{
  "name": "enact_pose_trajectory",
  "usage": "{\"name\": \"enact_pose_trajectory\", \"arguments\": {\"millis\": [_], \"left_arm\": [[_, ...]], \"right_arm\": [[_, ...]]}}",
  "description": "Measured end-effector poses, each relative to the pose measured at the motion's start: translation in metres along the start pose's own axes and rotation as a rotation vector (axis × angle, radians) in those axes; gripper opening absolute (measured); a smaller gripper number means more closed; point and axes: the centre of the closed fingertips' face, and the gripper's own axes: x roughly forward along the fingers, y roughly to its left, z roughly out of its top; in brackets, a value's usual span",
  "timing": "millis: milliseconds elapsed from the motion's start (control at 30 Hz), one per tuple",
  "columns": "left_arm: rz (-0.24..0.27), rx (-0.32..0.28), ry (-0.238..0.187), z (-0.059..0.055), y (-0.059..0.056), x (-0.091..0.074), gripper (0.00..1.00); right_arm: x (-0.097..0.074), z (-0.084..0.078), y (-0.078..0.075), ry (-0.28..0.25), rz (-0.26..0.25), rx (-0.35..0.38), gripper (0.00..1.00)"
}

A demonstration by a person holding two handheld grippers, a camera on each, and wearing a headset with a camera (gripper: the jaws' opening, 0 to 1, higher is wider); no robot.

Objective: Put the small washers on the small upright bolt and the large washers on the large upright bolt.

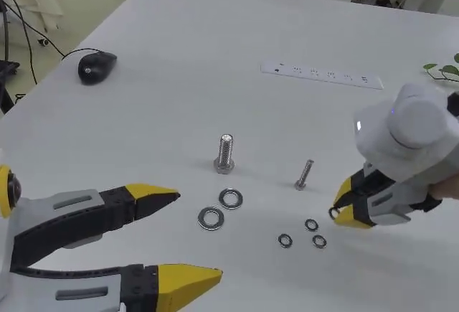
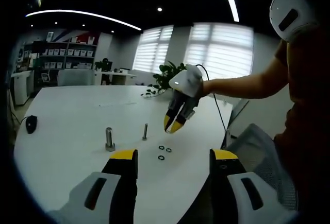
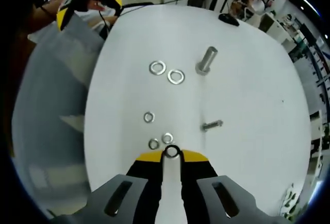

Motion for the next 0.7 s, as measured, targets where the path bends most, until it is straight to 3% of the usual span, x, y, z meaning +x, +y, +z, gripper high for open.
{"name": "enact_pose_trajectory", "arguments": {"millis": [133, 300, 467, 700], "left_arm": [[-0.001, -0.003, 0.0, -0.001, 0.0, 0.0, 0.55], [-0.002, -0.004, -0.001, 0.0, -0.001, 0.001, 0.55], [0.004, 0.002, -0.005, 0.003, 0.001, -0.001, 0.55], [0.008, 0.003, 0.009, 0.0, 0.003, -0.004, 0.55]], "right_arm": [[-0.013, 0.012, -0.027, 0.004, -0.044, -0.021, 0.12], [-0.015, 0.027, -0.046, -0.002, -0.054, -0.033, 0.12], [-0.007, 0.033, -0.056, 0.013, -0.045, -0.047, 0.12], [0.005, 0.034, -0.055, 0.032, -0.015, -0.058, 0.12]]}}
